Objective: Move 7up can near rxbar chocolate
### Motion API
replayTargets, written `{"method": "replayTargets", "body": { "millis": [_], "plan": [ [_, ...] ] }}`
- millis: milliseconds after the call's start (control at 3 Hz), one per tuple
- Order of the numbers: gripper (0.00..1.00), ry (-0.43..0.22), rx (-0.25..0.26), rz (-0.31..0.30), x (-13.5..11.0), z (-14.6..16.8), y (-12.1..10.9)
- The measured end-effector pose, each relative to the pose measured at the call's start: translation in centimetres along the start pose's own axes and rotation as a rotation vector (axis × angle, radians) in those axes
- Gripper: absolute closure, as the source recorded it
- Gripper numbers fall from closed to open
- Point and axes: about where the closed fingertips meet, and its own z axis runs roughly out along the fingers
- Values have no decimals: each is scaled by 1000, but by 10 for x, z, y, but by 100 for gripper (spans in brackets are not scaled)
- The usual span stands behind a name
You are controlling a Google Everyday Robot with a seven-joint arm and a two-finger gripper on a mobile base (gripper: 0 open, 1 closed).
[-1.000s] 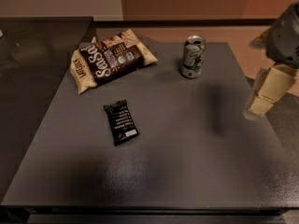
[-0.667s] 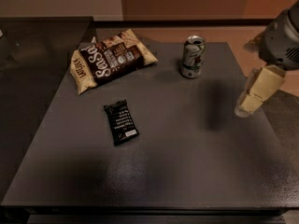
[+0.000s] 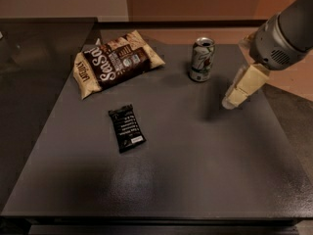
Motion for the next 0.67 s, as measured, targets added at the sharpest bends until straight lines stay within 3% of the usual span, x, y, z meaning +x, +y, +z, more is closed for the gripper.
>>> {"method": "replayTargets", "body": {
  "millis": [667],
  "plan": [
    [0,-148,86,123,-15,52,-59]
  ]
}}
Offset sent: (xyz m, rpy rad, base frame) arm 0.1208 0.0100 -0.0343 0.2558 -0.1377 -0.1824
